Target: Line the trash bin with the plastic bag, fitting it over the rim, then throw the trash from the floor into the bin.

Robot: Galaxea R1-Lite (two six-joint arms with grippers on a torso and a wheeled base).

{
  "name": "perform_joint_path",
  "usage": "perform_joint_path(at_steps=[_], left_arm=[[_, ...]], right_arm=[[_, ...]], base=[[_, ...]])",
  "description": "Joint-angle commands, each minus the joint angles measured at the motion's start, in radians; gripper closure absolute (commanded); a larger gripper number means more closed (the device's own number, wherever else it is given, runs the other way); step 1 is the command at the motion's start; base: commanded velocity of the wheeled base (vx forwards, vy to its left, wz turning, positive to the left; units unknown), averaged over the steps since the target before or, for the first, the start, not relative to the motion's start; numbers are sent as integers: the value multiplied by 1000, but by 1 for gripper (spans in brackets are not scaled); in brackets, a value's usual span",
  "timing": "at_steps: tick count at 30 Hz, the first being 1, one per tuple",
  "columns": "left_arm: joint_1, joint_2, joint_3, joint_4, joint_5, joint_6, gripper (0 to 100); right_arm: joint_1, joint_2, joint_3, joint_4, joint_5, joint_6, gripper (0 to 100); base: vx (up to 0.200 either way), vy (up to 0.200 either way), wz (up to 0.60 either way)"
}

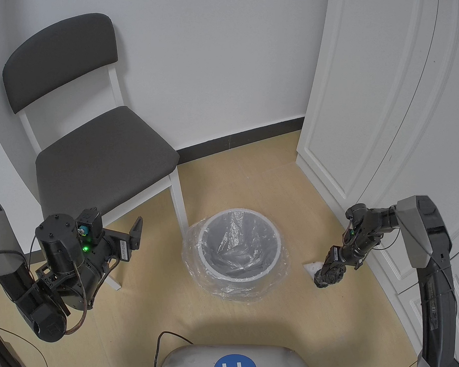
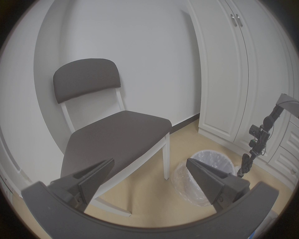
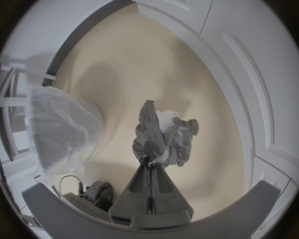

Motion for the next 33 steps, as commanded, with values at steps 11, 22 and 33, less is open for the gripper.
perform_joint_path(at_steps=[11, 22, 33], left_arm=[[-27, -134, -36, 4, -91, 98, 0], [-62, -111, -89, -1, -100, 76, 0], [-73, -180, -72, -1, -97, 36, 0]], right_arm=[[-28, -741, 736, -403, 68, 48, 100], [117, -1023, 799, -612, 37, 91, 100], [367, -962, 771, -804, -52, 171, 100]], base=[[0, 0, 0], [0, 0, 0], [0, 0, 0]])
